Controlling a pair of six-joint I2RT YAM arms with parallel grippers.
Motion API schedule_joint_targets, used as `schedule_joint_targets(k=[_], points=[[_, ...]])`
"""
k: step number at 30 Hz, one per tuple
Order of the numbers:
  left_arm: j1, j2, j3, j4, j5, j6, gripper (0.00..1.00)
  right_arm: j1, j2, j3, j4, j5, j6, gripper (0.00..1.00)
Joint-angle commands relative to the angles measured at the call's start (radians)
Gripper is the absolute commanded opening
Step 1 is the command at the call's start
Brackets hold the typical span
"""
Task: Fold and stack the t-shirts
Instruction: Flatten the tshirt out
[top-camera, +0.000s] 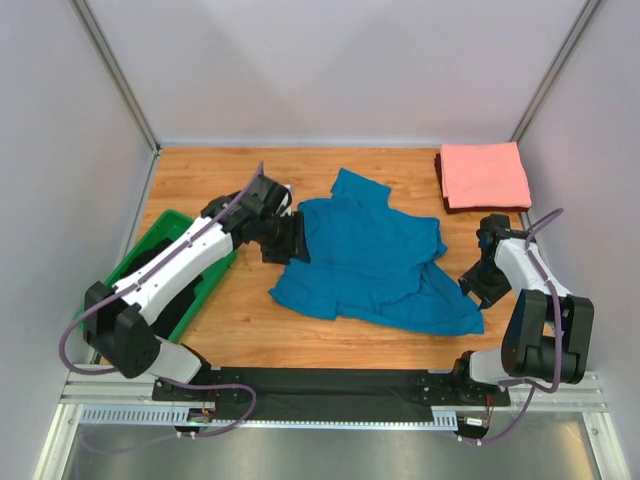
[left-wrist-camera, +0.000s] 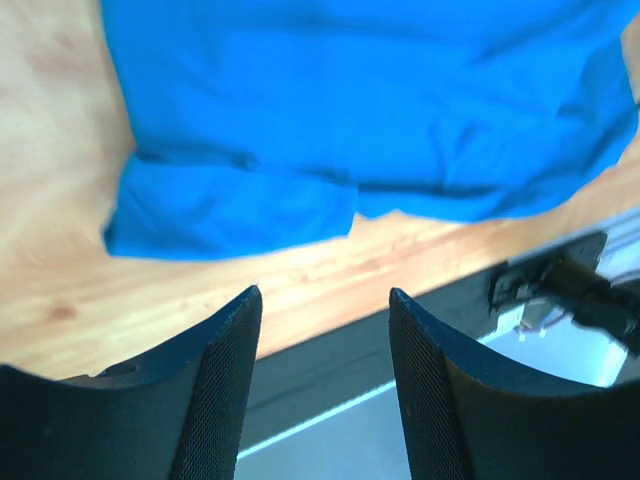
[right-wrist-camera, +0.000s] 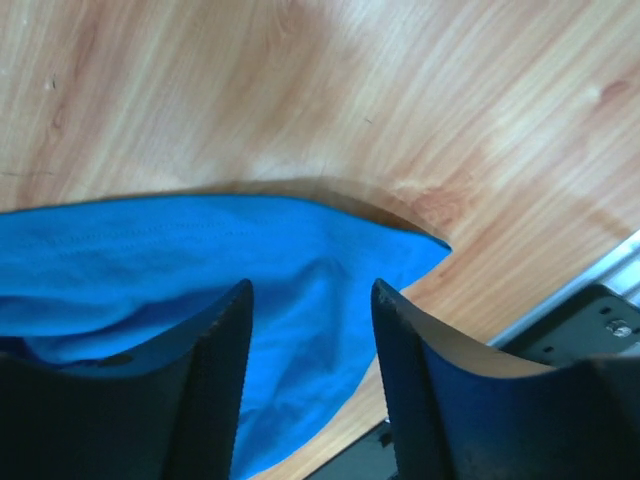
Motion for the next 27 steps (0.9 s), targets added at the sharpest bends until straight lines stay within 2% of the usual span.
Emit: schedule_joint_targets(k=[1, 5, 8, 12, 17, 20, 22, 27], points=[[-0.049, -0.026, -0.167, 0.071, 0.058, -0.088, 0.61, -0.030, 0.008, -0.026, 0.126, -0.094, -0.017, 0.54], [-0.069, -0.045, -0.272, 0.123, 0.059, -0.110, 0.61, -0.045, 0.039, -0.055, 0.146, -0.073, 0.031, 0.54], [-0.068, 0.032, -0.304, 0.157, 0.026, -0.092, 0.61, -0.070, 0.051, -0.113, 0.229, -0.086, 0.038, 0.53], [-0.066, 0.193, -0.236, 0.063, -0.094, -0.078, 0.63, -0.073, 0.064, -0.164, 0.336, -0.111, 0.012, 0.52], [-0.045, 0.429, -0.113, 0.042, -0.117, -0.055, 0.66, -0.072, 0.108, -0.144, 0.427, -0.157, 0.034, 0.52], [0.001, 0.564, -0.024, 0.002, -0.099, -0.030, 0.66, -0.064, 0.172, -0.090, 0.476, -0.213, 0.020, 0.52], [0.041, 0.628, 0.045, -0.032, -0.115, -0.016, 0.66, -0.056, 0.249, 0.006, 0.443, -0.218, -0.011, 0.52], [0.118, 0.678, 0.211, -0.076, -0.068, 0.007, 0.63, -0.056, 0.337, 0.237, 0.332, -0.224, -0.095, 0.54]])
